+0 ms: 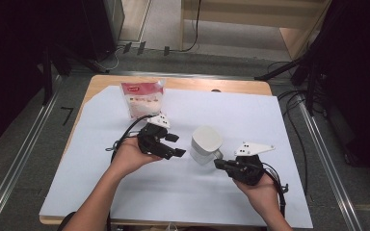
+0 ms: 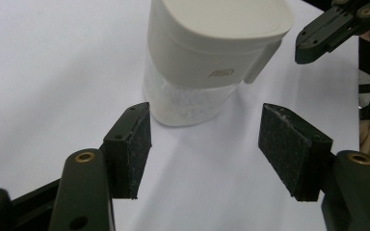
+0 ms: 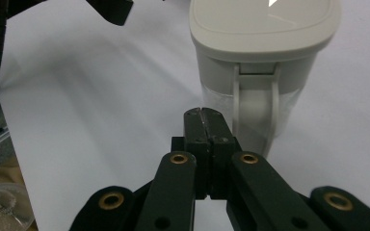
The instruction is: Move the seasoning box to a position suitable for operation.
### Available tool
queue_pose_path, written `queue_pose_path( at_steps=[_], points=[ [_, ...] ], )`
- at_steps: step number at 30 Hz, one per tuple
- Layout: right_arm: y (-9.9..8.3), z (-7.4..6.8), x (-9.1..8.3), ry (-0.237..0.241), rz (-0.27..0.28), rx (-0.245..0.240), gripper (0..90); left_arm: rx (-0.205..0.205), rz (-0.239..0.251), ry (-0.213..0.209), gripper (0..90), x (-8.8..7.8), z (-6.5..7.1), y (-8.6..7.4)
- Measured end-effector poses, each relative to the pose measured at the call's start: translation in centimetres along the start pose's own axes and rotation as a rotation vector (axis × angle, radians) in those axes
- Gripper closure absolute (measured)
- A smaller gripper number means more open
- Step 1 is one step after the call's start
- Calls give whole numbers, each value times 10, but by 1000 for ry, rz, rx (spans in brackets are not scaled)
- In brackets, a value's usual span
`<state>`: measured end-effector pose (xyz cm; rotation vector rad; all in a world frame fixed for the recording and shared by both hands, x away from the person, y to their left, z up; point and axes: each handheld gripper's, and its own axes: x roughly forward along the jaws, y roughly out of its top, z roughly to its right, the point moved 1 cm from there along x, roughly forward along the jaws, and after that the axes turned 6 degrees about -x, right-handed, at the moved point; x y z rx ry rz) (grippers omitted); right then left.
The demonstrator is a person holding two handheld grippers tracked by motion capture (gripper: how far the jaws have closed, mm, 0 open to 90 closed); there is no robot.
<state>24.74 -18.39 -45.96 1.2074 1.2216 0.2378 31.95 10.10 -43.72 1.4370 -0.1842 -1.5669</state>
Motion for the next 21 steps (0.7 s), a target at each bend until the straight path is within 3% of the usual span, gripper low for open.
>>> queue_pose_path(
  at_steps=[3,9,13,15,21],
  points=[
    [0,-1,7,11,-13,-3,900,-20,-25,12,377,5,-5,-2],
    [0,0,14,2,-35,-8,900,-27,5,17,382,2,-8,-1],
    [-1,6,14,-18,-33,12,900,-33,6,24,405,0,-10,-2],
    [-2,8,13,-7,-32,22,900,-29,9,28,403,-1,-9,-3],
    [-2,7,10,-47,-30,5,900,-34,30,36,366,-1,-10,-3]
  ],
)
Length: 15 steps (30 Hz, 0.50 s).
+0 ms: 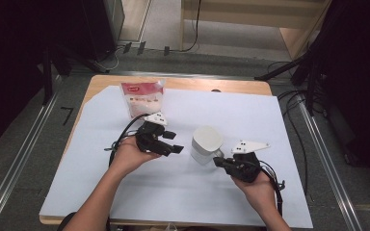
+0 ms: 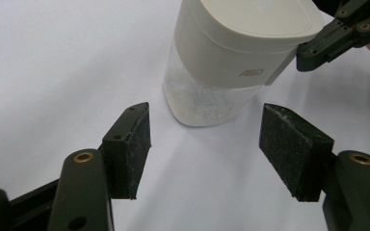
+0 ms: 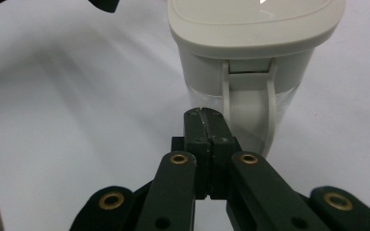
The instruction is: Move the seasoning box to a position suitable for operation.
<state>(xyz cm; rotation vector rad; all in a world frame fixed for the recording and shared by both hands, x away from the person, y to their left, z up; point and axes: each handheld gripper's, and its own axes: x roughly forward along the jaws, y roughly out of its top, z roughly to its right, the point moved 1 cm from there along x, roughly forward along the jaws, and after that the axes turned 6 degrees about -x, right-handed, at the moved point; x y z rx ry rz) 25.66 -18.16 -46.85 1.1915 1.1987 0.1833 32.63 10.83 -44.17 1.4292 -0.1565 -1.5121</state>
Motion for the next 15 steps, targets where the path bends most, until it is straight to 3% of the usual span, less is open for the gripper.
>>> queue_pose_path(
  at_steps=[15],
  points=[
    [-4,18,-9,-17,-2,54,900,-9,21,-35,304,0,3,1]
  ],
)
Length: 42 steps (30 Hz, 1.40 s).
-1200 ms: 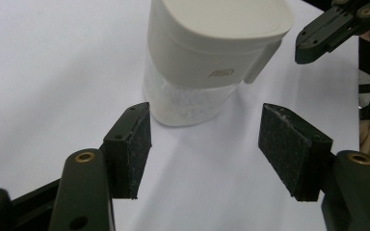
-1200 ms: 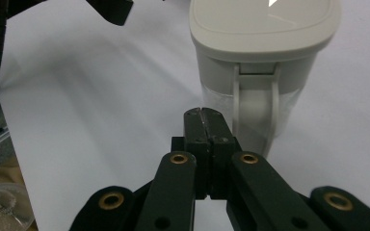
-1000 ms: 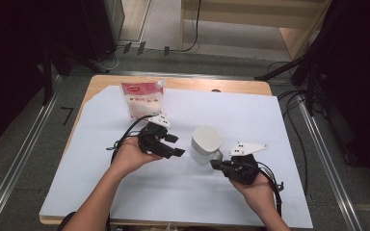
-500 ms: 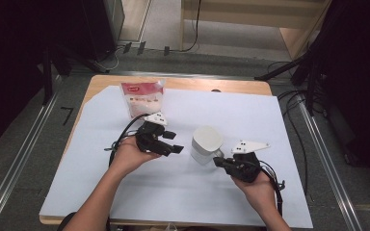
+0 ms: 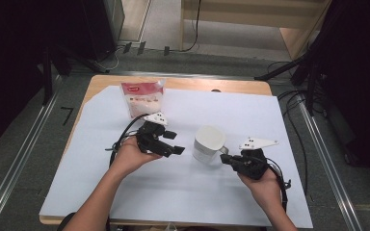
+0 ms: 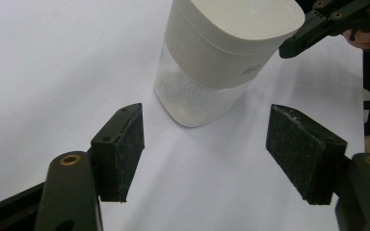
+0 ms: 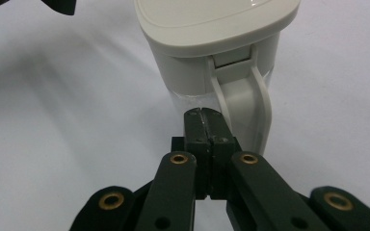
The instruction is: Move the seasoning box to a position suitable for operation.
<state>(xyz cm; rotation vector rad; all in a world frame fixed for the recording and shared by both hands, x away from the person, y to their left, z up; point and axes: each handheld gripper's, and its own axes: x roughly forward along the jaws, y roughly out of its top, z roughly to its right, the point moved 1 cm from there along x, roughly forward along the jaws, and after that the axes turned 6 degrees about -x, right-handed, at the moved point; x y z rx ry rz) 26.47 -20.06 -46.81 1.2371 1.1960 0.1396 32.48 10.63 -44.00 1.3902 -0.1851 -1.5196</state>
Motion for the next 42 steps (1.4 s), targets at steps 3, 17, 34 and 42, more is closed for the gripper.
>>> queue_pose_path(
  at_steps=[3,17,34,42],
  points=[
    [0,4,-2,-13,-3,4,900,23,-3,-4,292,1,3,1],
    [0,30,-4,-40,-18,41,900,23,7,-10,198,2,8,2],
    [7,48,-1,-67,-21,48,900,34,-7,-14,169,6,15,2],
    [15,57,-16,-69,-3,15,900,89,-27,-30,153,12,10,17]
  ],
)
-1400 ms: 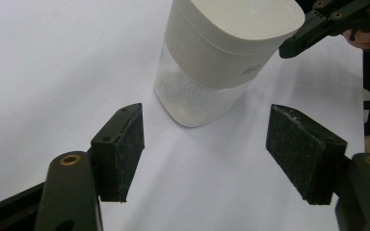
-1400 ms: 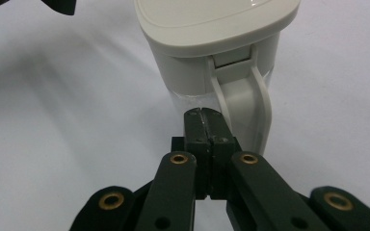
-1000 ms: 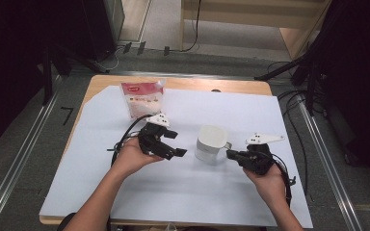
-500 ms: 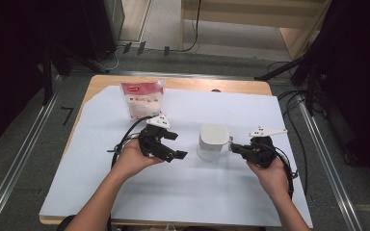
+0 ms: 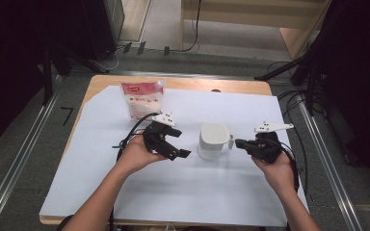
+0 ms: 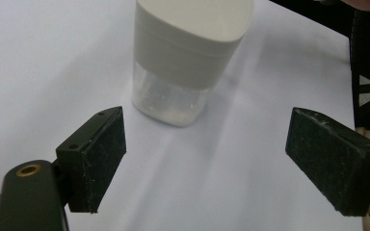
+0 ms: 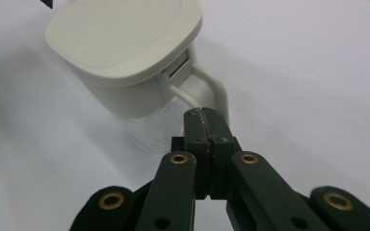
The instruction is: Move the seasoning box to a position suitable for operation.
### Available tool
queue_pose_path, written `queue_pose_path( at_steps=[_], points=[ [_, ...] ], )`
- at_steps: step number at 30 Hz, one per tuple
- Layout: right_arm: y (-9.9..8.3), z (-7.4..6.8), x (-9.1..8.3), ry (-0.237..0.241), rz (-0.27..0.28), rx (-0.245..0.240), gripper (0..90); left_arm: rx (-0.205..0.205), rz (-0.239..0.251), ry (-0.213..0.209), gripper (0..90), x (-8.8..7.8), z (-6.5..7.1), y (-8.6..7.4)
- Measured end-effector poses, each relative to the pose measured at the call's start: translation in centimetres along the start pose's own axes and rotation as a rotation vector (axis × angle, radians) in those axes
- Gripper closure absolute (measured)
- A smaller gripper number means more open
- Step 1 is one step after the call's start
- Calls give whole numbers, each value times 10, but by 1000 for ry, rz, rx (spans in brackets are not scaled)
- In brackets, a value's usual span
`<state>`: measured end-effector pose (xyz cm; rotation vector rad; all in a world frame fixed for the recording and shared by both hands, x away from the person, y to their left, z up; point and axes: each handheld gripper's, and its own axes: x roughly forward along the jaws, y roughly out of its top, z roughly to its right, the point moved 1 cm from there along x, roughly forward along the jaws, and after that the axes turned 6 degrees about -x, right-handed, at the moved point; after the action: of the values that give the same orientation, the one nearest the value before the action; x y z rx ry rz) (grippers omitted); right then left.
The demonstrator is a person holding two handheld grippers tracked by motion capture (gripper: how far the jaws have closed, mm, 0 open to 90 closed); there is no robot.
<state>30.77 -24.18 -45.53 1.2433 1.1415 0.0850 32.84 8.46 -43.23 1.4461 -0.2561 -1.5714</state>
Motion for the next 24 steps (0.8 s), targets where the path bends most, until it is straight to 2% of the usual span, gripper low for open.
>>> queue_pose_path(
  at_steps=[3,4,5,6,10,12,13,14,17,19,21,22,23,24],
  points=[
    [2,4,0,-4,5,3,900,11,-15,-8,158,3,-3,6],
    [3,9,1,-5,1,21,900,-1,-22,-37,161,5,-6,11],
    [3,9,1,-5,1,21,900,-1,-22,-37,163,5,-6,11],
    [4,12,1,4,2,34,900,-1,-22,-57,163,6,-8,14],
    [13,18,8,17,-10,28,900,35,-22,-87,162,9,-11,28],
    [16,19,11,16,-15,20,900,69,-29,-72,165,11,-11,32],
    [17,19,12,19,-16,13,900,81,-15,-76,169,13,-12,33],
    [18,19,12,20,-16,19,900,94,-26,-73,173,14,-13,36],
    [16,18,13,26,-17,15,900,140,-16,-76,177,19,-12,38],
    [16,18,14,27,-18,12,900,150,-9,-81,182,20,-12,38],
    [16,18,14,28,-16,6,900,152,-22,-82,182,24,-13,40],
    [16,17,14,28,-14,5,900,141,-38,-76,176,29,-15,41],
    [16,17,15,26,-13,4,900,127,-47,-88,170,31,-16,42],
    [16,17,15,29,-18,-1,900,127,-47,-88,169,31,-16,42]
  ],
)
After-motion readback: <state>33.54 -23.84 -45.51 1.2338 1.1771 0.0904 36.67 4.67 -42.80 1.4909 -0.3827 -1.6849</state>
